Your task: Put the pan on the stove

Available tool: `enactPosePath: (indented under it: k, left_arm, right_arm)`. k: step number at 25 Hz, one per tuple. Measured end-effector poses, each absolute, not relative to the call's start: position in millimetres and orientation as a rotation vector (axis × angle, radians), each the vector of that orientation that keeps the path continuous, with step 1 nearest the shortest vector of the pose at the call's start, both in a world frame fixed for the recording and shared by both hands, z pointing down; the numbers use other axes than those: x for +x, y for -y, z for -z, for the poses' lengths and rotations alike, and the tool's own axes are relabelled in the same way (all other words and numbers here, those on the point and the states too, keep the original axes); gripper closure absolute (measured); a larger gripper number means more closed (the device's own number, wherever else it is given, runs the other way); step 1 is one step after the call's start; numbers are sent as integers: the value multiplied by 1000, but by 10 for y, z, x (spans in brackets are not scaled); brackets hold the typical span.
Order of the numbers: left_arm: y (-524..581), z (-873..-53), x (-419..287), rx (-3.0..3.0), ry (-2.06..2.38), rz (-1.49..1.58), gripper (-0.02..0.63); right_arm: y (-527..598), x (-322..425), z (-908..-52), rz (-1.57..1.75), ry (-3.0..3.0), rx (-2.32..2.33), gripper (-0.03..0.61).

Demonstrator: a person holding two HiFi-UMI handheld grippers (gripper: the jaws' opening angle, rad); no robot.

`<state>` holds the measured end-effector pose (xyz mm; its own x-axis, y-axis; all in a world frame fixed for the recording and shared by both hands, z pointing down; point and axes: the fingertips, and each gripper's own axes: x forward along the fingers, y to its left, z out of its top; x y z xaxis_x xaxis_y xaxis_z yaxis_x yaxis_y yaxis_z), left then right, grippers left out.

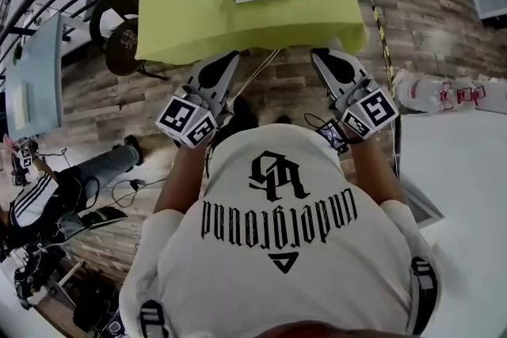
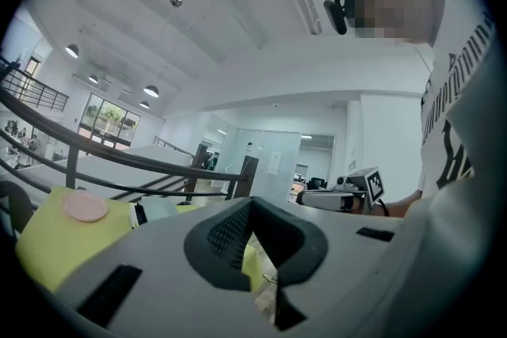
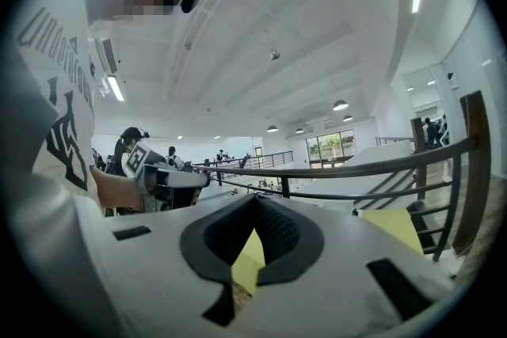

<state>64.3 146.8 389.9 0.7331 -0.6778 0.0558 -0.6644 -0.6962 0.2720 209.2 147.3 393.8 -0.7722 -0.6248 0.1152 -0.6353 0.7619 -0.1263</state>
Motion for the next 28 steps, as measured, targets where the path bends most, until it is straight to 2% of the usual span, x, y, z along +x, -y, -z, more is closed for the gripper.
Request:
enactPosePath:
  k: [16, 28]
  left_arm:
    - [-2211, -3832, 1163, 2650, 1149, 59, 606]
    - [-2262, -3811, 1156, 2641, 1172, 65, 606]
  right_arm:
    - [-2126, 2621, -3802, -199, 2948, 961, 580]
    - [-2111, 2628, -3767, -165, 2950, 945, 581]
